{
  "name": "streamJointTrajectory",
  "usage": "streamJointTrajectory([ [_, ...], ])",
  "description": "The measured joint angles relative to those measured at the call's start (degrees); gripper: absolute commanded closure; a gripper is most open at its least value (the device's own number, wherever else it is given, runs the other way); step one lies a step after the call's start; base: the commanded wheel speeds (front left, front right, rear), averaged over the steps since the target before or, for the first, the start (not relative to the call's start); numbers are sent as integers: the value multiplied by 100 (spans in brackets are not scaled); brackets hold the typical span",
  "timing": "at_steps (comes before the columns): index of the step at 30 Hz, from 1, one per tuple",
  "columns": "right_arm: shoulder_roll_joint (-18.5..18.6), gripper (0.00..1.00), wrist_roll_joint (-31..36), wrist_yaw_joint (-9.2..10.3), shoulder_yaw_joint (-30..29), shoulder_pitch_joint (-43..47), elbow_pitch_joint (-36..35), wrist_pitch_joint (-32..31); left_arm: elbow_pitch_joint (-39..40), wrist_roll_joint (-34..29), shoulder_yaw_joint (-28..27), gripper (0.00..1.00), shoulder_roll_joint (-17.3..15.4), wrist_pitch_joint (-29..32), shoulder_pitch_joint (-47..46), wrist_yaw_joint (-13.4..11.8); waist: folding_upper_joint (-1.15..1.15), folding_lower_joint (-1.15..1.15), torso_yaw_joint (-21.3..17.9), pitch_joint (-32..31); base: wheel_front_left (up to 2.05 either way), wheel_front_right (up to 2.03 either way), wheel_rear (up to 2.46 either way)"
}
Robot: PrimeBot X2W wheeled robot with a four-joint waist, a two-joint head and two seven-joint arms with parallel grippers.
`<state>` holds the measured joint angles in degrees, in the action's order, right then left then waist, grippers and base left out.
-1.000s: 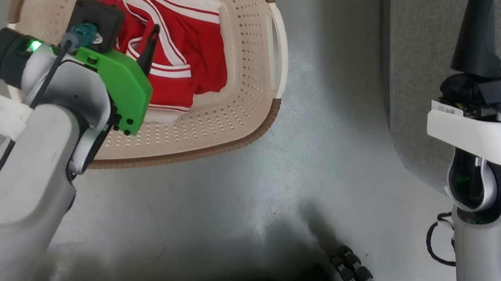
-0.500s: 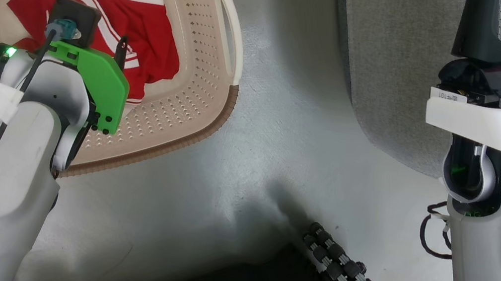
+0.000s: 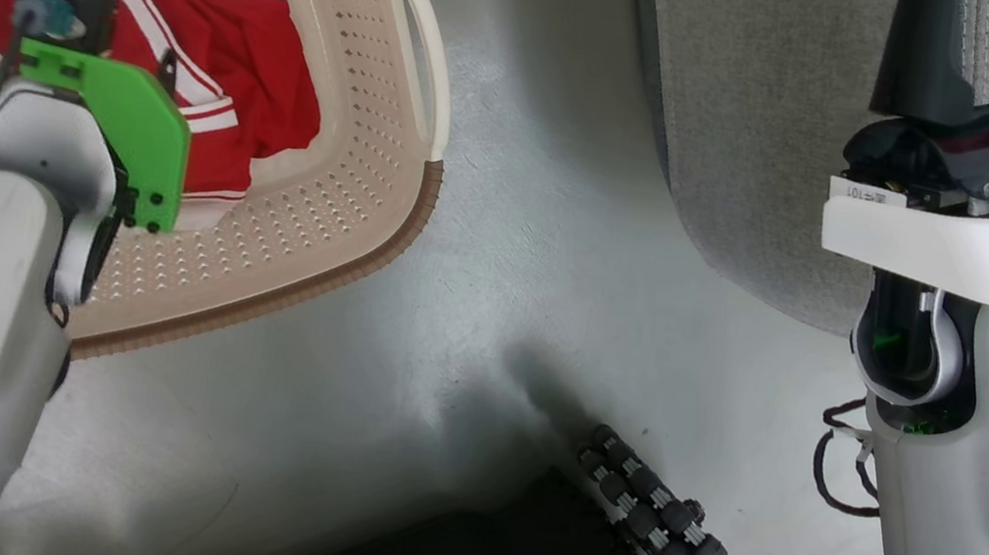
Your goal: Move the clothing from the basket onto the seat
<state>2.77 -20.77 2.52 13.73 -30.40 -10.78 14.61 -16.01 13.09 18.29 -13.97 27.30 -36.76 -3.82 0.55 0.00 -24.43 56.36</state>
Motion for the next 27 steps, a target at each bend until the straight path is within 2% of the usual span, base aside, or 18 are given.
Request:
streamJointTrajectory([
  [12, -4, 0, 11, 105, -55, -21, -116, 0, -70, -26, -16, 0, -43, 91, -265, -26, 0, 0, -62, 193, 0, 0, 0],
  [27, -7, 0, 41, 118, -8, -21, -167, 0, -297, -24, -108, 0, -115, 190, -439, -57, 0, 0, 32, 385, 0, 0, 0],
])
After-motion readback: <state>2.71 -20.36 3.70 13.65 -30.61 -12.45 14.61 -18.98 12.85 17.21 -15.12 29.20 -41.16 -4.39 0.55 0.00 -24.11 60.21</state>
